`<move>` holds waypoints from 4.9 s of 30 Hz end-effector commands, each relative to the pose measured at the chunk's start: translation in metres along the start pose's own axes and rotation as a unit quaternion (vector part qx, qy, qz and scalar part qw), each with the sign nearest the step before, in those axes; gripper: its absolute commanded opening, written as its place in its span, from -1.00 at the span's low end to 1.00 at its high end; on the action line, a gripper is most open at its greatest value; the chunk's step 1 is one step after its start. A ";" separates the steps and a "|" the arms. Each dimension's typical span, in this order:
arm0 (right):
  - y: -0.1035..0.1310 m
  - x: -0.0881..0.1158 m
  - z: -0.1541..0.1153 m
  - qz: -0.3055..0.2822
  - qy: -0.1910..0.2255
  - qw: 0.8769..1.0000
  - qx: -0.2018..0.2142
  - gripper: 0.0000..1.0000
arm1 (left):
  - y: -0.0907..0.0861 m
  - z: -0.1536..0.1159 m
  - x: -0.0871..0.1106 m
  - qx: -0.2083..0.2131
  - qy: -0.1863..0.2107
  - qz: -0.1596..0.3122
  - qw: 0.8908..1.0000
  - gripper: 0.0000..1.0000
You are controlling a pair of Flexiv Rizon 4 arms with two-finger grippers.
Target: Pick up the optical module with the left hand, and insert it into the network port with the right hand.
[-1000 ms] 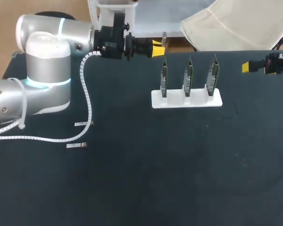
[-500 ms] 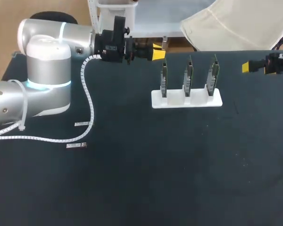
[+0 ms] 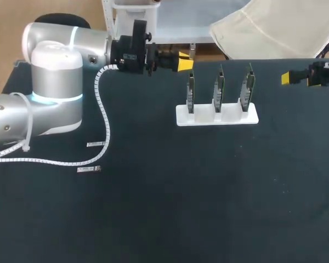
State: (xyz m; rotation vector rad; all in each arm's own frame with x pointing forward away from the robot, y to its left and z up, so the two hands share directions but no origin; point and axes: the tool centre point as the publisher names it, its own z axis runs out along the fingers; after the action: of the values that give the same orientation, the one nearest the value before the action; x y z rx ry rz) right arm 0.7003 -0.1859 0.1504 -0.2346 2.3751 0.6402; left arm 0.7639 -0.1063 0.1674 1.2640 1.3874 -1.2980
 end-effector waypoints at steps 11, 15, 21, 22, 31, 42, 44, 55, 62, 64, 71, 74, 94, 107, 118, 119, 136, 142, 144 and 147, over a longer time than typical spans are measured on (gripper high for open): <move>0.001 0.000 0.000 0.000 0.000 1.000 0.003 1.00 | 0.008 0.002 0.000 0.018 -0.007 -0.001 1.000 -1.00; 0.001 0.000 0.000 0.000 0.000 1.000 0.003 1.00 | 0.008 -0.003 -0.001 0.013 -0.007 0.006 1.000 -1.00; 0.001 0.000 0.000 0.000 0.000 1.000 0.003 1.00 | 0.008 -0.003 -0.001 0.013 -0.007 0.006 1.000 -1.00; 0.001 0.000 0.000 0.000 0.000 1.000 0.003 1.00 | 0.008 -0.003 -0.001 0.013 -0.007 0.006 1.000 -1.00; -0.010 -0.005 -0.006 -0.016 0.001 1.000 -0.025 1.00 | 0.008 -0.003 -0.001 0.013 -0.007 0.006 1.000 -1.00; 0.019 -0.063 0.001 -0.183 0.024 0.961 -0.206 1.00 | 0.008 -0.003 -0.001 0.013 -0.007 0.006 1.000 -1.00; 0.029 -0.067 0.008 -0.202 0.038 0.951 -0.229 1.00 | 0.008 -0.003 -0.001 0.013 -0.007 0.006 1.000 -1.00; 0.069 -0.083 0.041 -0.245 0.053 0.930 -0.269 1.00 | 0.008 -0.003 -0.001 0.013 -0.007 0.006 1.000 -1.00; 0.069 -0.083 0.041 -0.245 0.053 0.930 -0.269 1.00 | 0.008 -0.003 -0.001 0.013 -0.007 0.006 1.000 -1.00; 0.069 -0.083 0.041 -0.245 0.053 0.930 -0.269 1.00 | 0.008 -0.003 -0.001 0.013 -0.007 0.006 1.000 -1.00; 0.069 -0.083 0.041 -0.245 0.053 0.930 -0.269 1.00 | 0.008 -0.003 -0.001 0.013 -0.007 0.006 1.000 -1.00; 0.069 -0.083 0.041 -0.245 0.053 0.930 -0.269 1.00 | 0.008 -0.003 -0.001 0.013 -0.007 0.006 1.000 -1.00; 0.130 -0.079 0.057 -0.436 0.102 0.821 -0.354 1.00 | 0.008 -0.003 -0.001 0.013 -0.007 0.006 1.000 -1.00; 0.156 -0.093 0.079 -0.440 0.085 0.812 -0.374 1.00 | 0.008 -0.003 -0.001 0.013 -0.007 0.006 1.000 -1.00; 0.177 -0.099 0.094 -0.437 0.081 0.804 -0.394 1.00 | 0.008 -0.003 -0.001 0.013 -0.007 0.006 1.000 -1.00; 0.178 -0.098 0.095 -0.435 0.083 0.805 -0.394 1.00 | 0.008 -0.003 -0.001 0.013 -0.007 0.006 1.000 -1.00; 0.187 -0.094 0.113 -0.417 0.089 0.817 -0.389 1.00 | 0.008 -0.003 -0.001 0.013 -0.007 0.006 1.000 -1.00; 0.190 -0.091 0.117 -0.411 0.091 0.821 -0.386 1.00 | 0.008 -0.003 -0.001 0.013 -0.007 0.006 1.000 -1.00; 0.192 -0.090 0.119 -0.408 0.090 0.824 -0.382 1.00 | 0.008 -0.003 -0.001 0.013 -0.007 0.006 1.000 -1.00; 0.193 -0.091 0.121 -0.405 0.089 0.826 -0.380 1.00 | 0.008 -0.003 -0.001 0.013 -0.007 0.006 1.000 -1.00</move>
State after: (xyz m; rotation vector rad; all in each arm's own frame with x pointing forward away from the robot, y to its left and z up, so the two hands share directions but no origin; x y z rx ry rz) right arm 0.7751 0.0398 0.2037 -1.6010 1.7632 1.1082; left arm 0.7722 -0.1039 0.1684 1.2771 1.3576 -1.3193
